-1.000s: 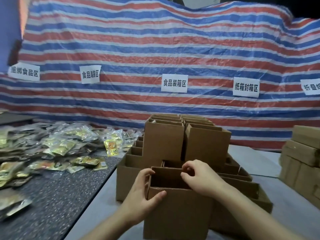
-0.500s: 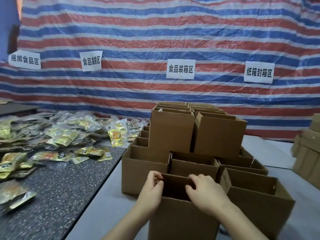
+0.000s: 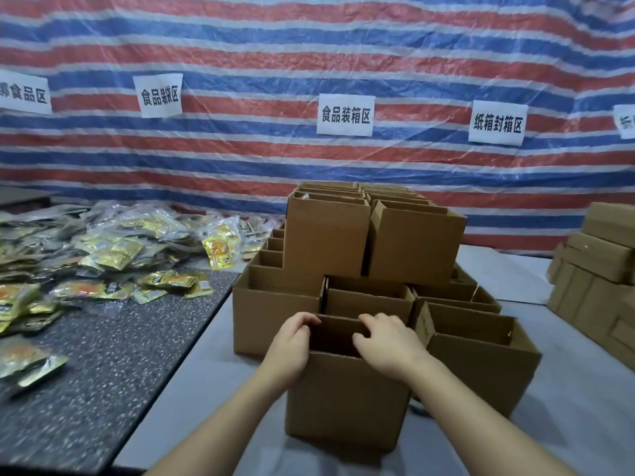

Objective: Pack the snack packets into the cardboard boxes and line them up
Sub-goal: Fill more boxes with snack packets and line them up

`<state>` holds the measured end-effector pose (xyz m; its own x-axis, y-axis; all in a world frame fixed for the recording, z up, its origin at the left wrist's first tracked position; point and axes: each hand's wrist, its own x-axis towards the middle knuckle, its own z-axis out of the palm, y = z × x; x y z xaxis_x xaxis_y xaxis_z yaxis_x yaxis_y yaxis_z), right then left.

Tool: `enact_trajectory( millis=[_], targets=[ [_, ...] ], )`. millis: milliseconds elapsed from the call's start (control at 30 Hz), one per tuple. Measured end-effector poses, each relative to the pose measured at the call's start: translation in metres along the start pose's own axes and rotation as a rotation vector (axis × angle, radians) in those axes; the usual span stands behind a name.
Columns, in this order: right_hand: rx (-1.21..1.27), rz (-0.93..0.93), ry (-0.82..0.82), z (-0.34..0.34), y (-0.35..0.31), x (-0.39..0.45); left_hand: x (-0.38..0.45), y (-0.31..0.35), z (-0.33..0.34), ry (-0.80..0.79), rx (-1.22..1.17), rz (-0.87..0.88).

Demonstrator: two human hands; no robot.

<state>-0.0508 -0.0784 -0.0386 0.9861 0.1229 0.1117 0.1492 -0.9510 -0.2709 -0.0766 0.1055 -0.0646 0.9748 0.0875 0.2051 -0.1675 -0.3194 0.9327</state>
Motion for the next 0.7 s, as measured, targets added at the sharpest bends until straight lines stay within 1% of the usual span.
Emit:
enact_trajectory(
  millis=[433, 700],
  targets=[
    [-0.009, 0.002, -0.036, -0.001, -0.003, -0.004, 0.006, -0.009, 0.003, -0.003, -0.014, -0.009],
    [-0.091, 0.019, -0.084, -0.008, -0.006, 0.012, 0.011, -0.006, -0.011, -0.028, 0.079, 0.021]
  ],
)
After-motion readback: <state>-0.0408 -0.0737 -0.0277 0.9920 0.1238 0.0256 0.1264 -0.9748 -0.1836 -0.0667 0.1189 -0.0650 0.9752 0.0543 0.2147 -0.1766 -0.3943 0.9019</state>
